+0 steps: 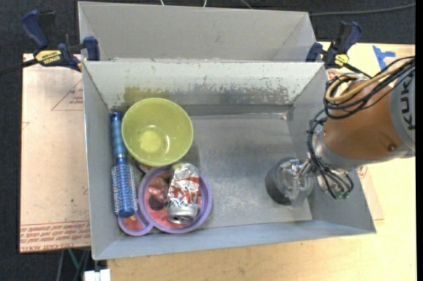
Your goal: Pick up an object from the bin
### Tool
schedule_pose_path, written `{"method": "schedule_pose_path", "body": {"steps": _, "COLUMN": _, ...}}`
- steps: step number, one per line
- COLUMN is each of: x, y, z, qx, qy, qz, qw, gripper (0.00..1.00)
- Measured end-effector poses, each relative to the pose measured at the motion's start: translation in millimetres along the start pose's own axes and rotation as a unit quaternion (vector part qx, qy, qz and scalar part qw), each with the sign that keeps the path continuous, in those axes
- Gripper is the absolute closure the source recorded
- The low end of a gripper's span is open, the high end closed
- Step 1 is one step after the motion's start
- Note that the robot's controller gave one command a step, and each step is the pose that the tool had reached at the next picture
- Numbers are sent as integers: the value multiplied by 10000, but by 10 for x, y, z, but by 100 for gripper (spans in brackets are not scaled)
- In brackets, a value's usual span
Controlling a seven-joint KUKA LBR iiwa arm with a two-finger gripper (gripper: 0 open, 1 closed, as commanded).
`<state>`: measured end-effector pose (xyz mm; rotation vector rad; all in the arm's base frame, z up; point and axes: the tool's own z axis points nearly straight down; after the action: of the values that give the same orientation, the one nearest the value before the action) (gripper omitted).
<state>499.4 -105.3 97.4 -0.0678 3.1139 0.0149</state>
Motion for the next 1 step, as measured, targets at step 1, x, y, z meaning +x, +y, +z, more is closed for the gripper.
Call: {"method": "schedule_pose_path", "body": {"steps": 1, "x": -64, "y": 87, "z": -35, "qx": 60, "qy": -4, "qz": 33, "qw": 10000, "gripper": 100}}
